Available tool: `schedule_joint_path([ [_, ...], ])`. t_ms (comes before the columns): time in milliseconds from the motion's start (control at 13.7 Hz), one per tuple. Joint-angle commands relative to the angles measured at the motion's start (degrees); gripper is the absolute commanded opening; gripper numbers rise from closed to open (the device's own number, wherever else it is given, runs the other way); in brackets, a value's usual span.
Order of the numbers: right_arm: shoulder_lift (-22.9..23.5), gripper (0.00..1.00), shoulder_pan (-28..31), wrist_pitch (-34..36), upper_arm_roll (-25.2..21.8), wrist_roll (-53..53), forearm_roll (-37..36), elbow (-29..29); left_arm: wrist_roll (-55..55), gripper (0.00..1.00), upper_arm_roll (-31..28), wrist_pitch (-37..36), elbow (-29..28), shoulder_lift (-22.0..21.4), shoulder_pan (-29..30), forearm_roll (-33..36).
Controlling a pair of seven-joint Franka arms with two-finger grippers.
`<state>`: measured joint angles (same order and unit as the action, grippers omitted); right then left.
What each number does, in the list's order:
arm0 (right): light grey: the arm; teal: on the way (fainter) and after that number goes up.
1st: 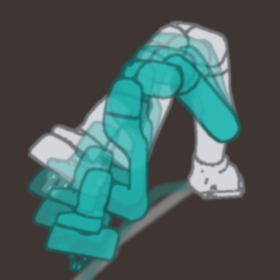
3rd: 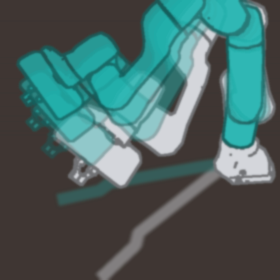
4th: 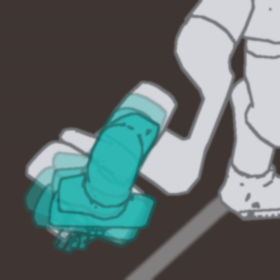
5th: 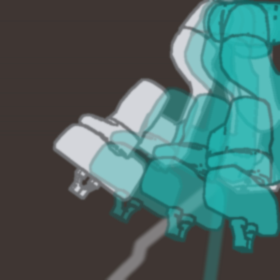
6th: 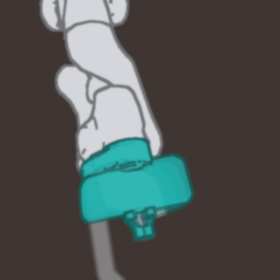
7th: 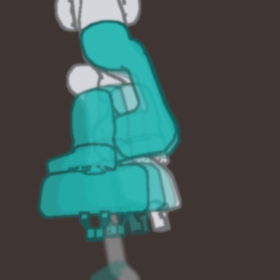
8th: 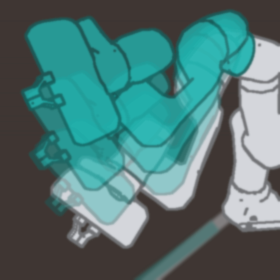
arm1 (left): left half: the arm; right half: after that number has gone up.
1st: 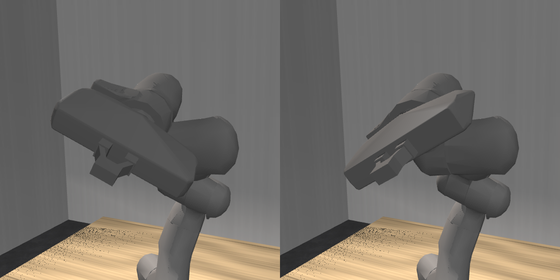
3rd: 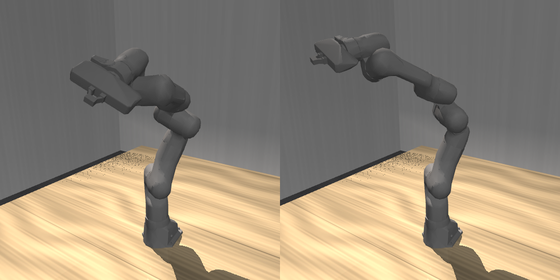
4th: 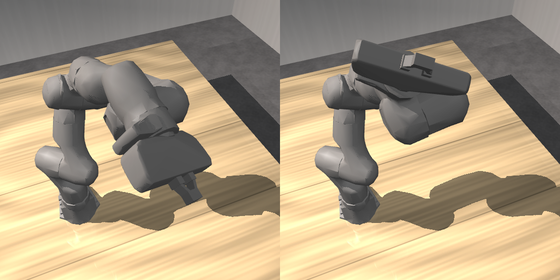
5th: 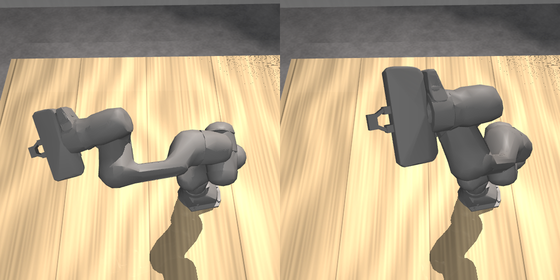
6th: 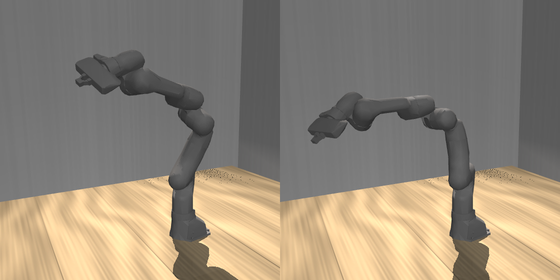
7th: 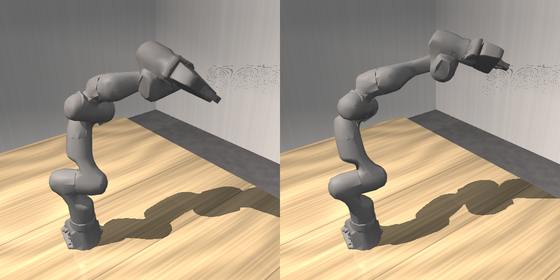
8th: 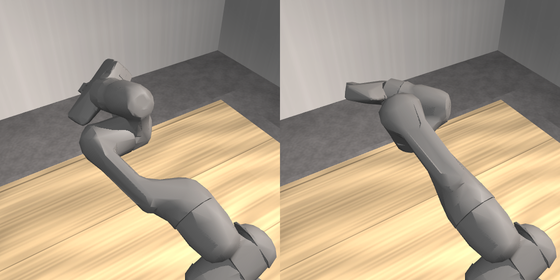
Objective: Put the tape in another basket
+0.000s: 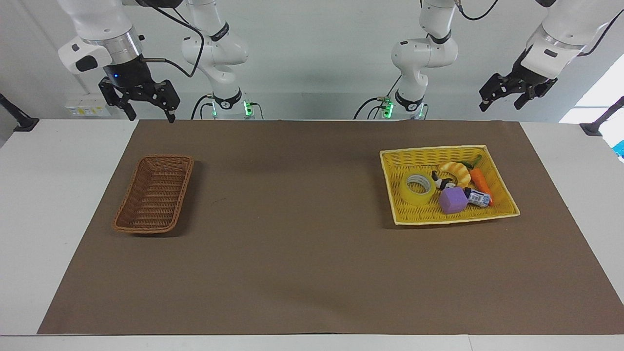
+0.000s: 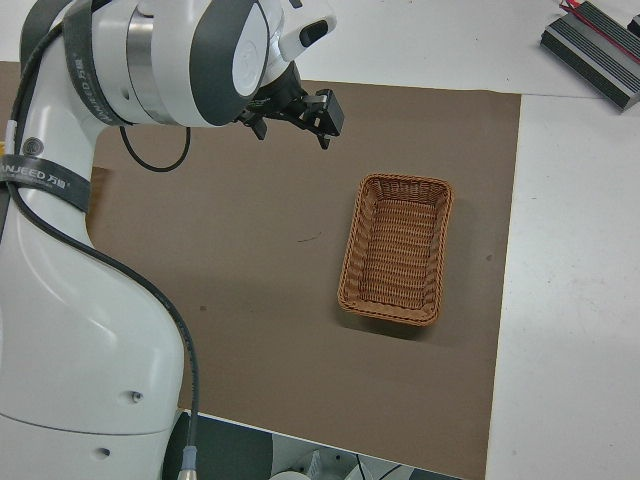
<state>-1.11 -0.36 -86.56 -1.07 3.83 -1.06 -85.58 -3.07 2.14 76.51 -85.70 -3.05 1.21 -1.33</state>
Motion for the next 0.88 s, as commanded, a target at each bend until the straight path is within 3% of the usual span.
schedule_joint_path([
  [0,-1.09,1.0,0.71,-0.89,0.19,-1.36,1.24,-1.43,-0.18,1.0,0.23,-0.31,-1.57,-1.52,0.64,-0.43],
  [804,-1.09,1.0,0.71,-0.89,0.19,-1.36,1.24,-1.43,-0.18,1.0,0.23,1.88,-6.05,-3.01,0.29,-0.43],
])
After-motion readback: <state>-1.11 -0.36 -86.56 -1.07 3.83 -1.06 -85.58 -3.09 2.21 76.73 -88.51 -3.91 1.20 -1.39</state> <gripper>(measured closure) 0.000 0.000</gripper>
